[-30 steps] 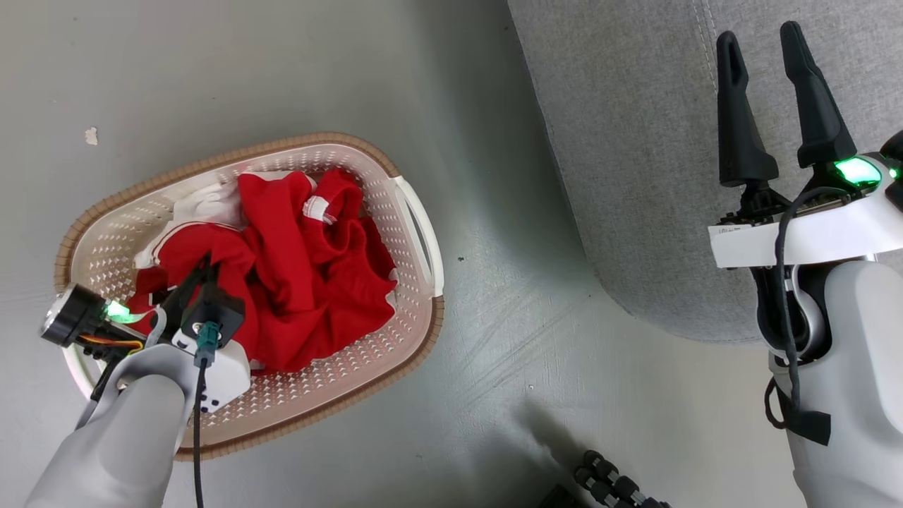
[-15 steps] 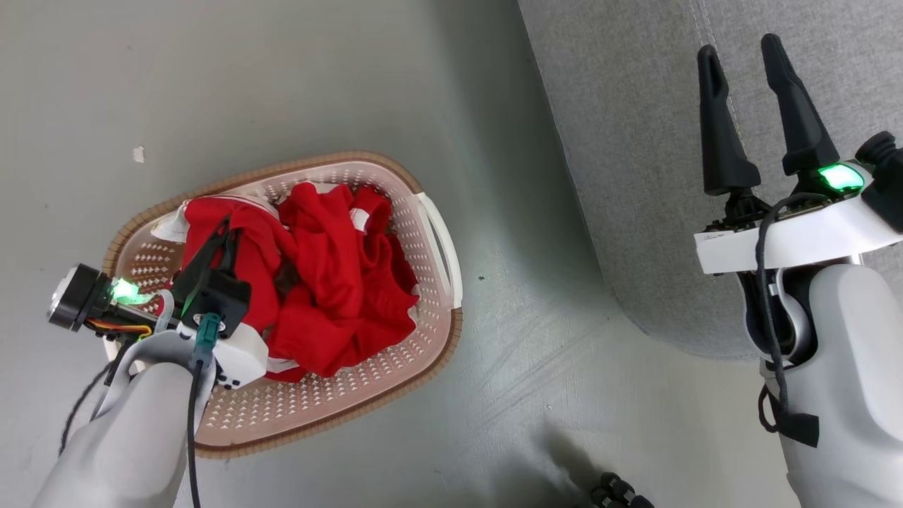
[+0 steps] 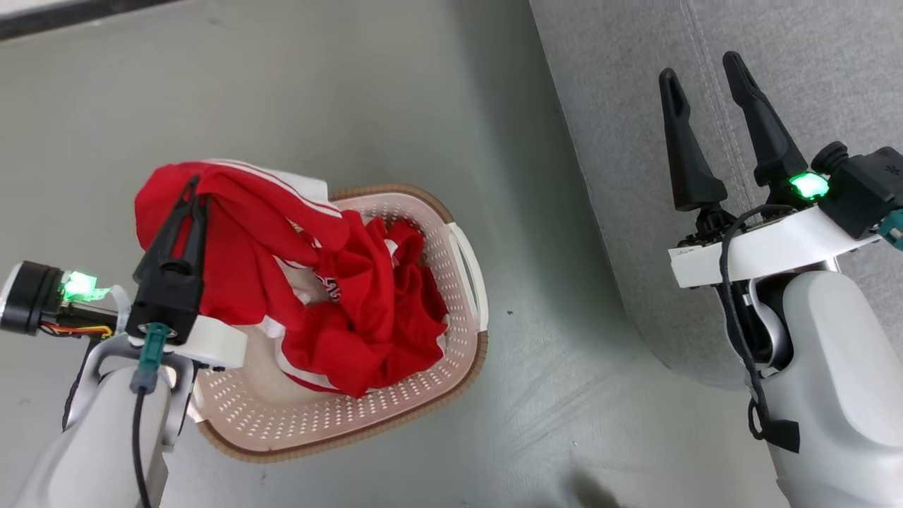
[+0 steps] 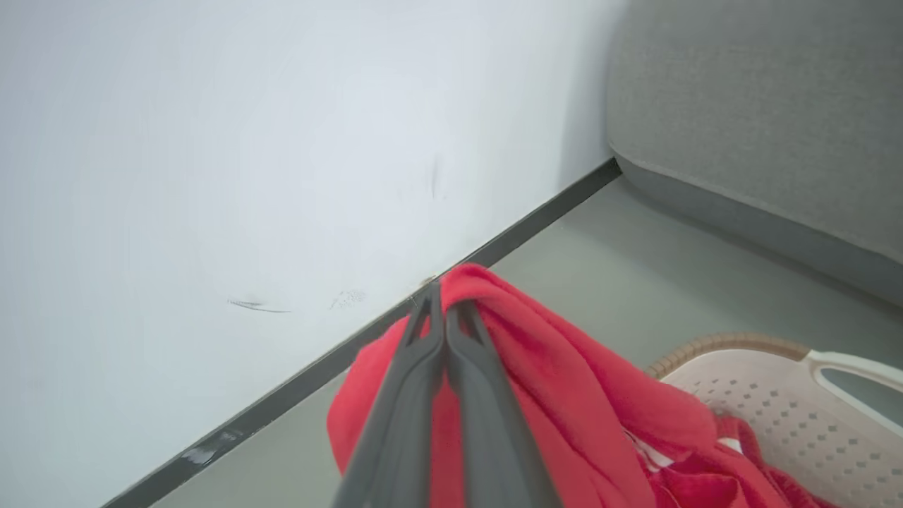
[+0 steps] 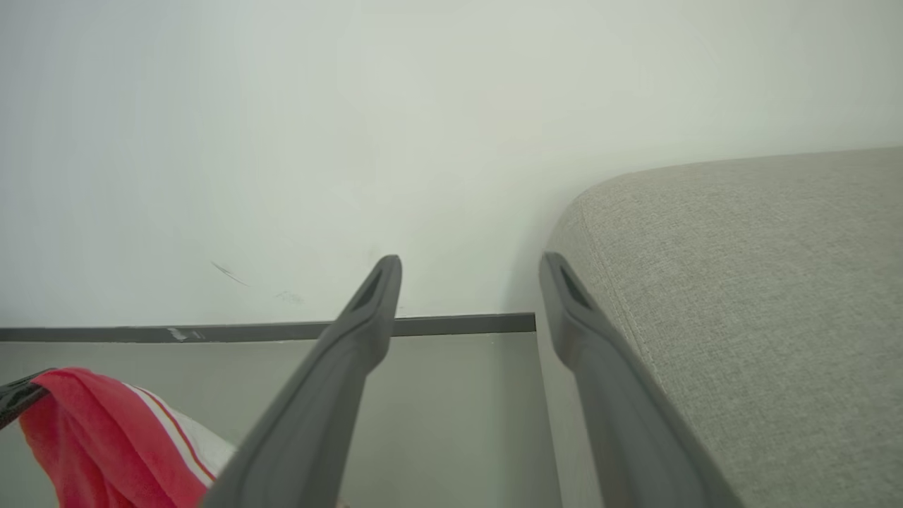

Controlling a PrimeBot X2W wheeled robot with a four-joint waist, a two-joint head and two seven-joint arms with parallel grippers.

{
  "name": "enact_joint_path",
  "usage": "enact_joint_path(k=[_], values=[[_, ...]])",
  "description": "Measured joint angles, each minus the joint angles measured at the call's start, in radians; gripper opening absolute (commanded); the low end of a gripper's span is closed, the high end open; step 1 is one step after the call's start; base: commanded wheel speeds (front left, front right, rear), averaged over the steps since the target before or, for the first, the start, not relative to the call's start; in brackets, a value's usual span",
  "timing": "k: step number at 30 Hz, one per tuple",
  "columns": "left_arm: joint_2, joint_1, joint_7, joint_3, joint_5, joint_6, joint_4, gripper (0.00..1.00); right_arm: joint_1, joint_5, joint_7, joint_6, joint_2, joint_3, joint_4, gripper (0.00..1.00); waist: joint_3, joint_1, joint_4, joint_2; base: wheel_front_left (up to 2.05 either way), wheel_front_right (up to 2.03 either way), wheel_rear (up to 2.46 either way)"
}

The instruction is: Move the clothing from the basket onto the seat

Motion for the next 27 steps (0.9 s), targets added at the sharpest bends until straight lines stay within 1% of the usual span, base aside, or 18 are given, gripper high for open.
enact_joint_path(k=[7, 8, 14, 17, 21, 27], values=[[0.013, 0.046, 0.000, 0.042, -0.044, 0.009, -0.124, 0.00, 0.004, -0.023, 0.000, 0.000, -0.002, 0.012, 0.025, 1.00, -0.066, -0.0001, 0.031, 0.0000, 0.00, 0.00, 0.00], [0.022, 0.060, 0.000, 0.058, -0.050, 0.012, -0.155, 0.00, 0.006, -0.030, 0.000, 0.000, -0.002, 0.022, 0.032, 1.00, -0.087, 0.0000, 0.040, 0.0000, 0.00, 0.00, 0.00], [0.054, 0.086, 0.000, 0.099, -0.051, 0.035, -0.235, 0.00, 0.009, -0.072, 0.000, 0.000, -0.002, 0.035, 0.056, 1.00, -0.150, -0.0001, 0.066, 0.0000, 0.00, 0.00, 0.00], [0.064, 0.092, 0.000, 0.105, -0.055, 0.034, -0.268, 0.00, 0.014, -0.096, 0.000, 0.000, -0.004, 0.051, 0.068, 1.00, -0.183, -0.0001, 0.078, 0.0000, 0.00, 0.00, 0.00], [0.077, 0.094, 0.000, 0.105, -0.060, 0.022, -0.294, 0.00, 0.027, -0.123, 0.000, 0.000, -0.011, 0.089, 0.093, 1.00, -0.228, -0.0001, 0.094, 0.0000, 0.00, 0.00, 0.00], [0.080, 0.097, -0.003, 0.097, -0.087, -0.016, -0.311, 0.00, 0.032, -0.123, 0.000, 0.000, -0.032, 0.168, 0.126, 1.00, -0.297, 0.0000, 0.114, 0.0000, 0.00, 0.00, 0.00]])
